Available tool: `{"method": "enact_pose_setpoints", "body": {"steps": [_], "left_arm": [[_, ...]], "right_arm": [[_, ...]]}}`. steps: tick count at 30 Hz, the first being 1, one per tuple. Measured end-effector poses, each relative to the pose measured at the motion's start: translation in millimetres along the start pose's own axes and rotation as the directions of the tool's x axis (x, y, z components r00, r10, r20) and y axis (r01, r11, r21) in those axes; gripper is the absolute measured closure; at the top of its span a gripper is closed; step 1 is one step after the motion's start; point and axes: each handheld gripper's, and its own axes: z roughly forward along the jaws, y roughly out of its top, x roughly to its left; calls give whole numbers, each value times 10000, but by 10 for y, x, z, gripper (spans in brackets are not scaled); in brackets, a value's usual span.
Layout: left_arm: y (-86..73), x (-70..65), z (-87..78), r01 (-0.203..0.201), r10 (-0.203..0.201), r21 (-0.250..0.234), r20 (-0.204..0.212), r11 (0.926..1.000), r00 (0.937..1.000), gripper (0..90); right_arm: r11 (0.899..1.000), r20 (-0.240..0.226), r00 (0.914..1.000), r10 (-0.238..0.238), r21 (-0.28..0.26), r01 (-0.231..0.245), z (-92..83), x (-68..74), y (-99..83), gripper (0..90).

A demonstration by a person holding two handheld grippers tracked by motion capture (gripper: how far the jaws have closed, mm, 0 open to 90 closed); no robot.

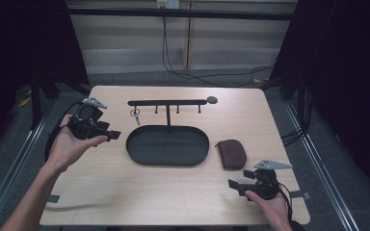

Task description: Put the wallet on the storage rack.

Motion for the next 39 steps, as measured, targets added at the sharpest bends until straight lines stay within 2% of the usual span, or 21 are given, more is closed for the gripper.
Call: {"method": "enact_pose_setpoints", "body": {"steps": [1,2,4,5,10,13,14,15,19,24,25,26,29,31,32,34,36,38,39], "left_arm": [[-54,-4,-7,113,-113,-245,5,9996,9999,430],[-103,1,-11,200,-198,-258,92,9995,9998,430],[-199,2,-21,210,-212,-356,-41,9991,9998,431],[-242,1,-21,347,-349,-439,-40,9984,9994,431],[-469,-19,-9,539,-556,-963,-157,9939,9983,423],[-613,-27,45,722,-749,-1084,-215,9915,9970,406],[-650,-23,73,617,-648,-977,-287,9933,9975,391],[-691,-29,102,720,-760,-960,-389,9928,9963,377],[-860,-9,188,1175,-1234,-1272,-394,9849,9916,350],[-1059,-83,222,1081,-1136,-1265,-370,9861,9928,316],[-1100,-118,220,1164,-1218,-1422,-294,9830,9921,300],[-1143,-146,220,1079,-1129,-1514,-251,9826,9933,294],[-1247,-216,253,951,-972,-1190,-118,9883,9952,268],[-1326,-257,270,1156,-1154,-974,76,9885,9933,270],[-1370,-275,277,1328,-1312,-1008,228,9860,9911,279],[-1457,-311,289,1252,-1249,-1082,97,9862,9921,282],[-1522,-340,325,1546,-1527,-1148,259,9813,9879,274],[-1554,-367,343,1443,-1410,-1009,396,9844,9892,262],[-1562,-385,345,1427,-1393,-1137,370,9832,9896,259]], "right_arm": [[10000,5,10000,10,13,-10,2,1,1,204],[10000,1,10000,16,9,-16,2,5,1,205],[10000,6,10000,-22,-16,22,-2,12,0,205],[10000,10,10000,-8,-2,8,0,10,0,205],[10000,1,10000,-51,-48,51,-8,10,-1,206],[10000,38,10000,-61,-50,61,-9,10,-3,205],[10000,28,10000,-56,-42,56,-5,9,-1,204],[10000,30,10000,-9,-8,9,-1,10,1,199],[9999,-39,9999,-146,48,146,21,39,11,192],[10000,78,9999,-75,17,75,13,29,19,188],[10000,101,9999,-88,-13,88,15,22,23,188],[10000,141,9999,-58,-28,58,17,18,30,186],[9999,293,9995,-92,-92,95,24,23,75,184],[9998,266,9996,-79,-162,84,22,27,117,212],[9998,283,9996,-97,-195,103,16,26,137,225],[9995,344,9994,-95,-302,106,2,12,174,212],[9991,377,9991,178,-385,-163,-11,-16,211,208],[9992,523,9985,174,-367,-155,-18,-44,259,198],[9991,573,9982,178,-392,-156,-26,-50,287,198]]}}
